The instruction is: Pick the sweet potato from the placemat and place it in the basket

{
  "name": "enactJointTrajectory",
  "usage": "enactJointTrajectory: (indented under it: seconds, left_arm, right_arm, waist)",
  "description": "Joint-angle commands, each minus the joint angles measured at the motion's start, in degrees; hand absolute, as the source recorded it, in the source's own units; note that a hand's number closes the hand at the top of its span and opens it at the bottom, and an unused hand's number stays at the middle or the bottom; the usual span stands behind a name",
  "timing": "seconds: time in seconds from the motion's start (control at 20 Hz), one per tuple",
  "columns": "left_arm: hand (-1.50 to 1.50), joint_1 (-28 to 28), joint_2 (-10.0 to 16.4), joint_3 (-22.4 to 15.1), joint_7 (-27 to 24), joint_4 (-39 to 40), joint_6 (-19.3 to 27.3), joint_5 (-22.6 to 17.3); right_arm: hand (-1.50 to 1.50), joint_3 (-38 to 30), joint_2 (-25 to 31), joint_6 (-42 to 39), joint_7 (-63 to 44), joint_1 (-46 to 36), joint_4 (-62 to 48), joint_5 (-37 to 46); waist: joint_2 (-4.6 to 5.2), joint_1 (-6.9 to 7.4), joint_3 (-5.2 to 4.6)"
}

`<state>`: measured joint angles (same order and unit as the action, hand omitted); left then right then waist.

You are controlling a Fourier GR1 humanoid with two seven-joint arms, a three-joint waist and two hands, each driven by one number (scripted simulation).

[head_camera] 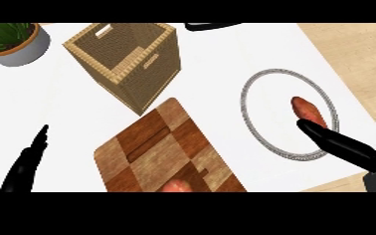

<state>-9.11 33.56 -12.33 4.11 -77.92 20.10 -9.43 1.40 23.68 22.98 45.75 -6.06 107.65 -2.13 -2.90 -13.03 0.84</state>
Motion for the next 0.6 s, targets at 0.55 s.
enactJointTrajectory:
  seconds: [0.55]
  left_arm:
    - [0.0,1.3,1.2,0.0,3.7,-2.3,0.9,1.3]
  right_arm:
    - [-1.5,-13.1,1.1,9.8,18.1,52.7,0.3,18.7]
  waist:
    - [2.01,3.74,-0.79]
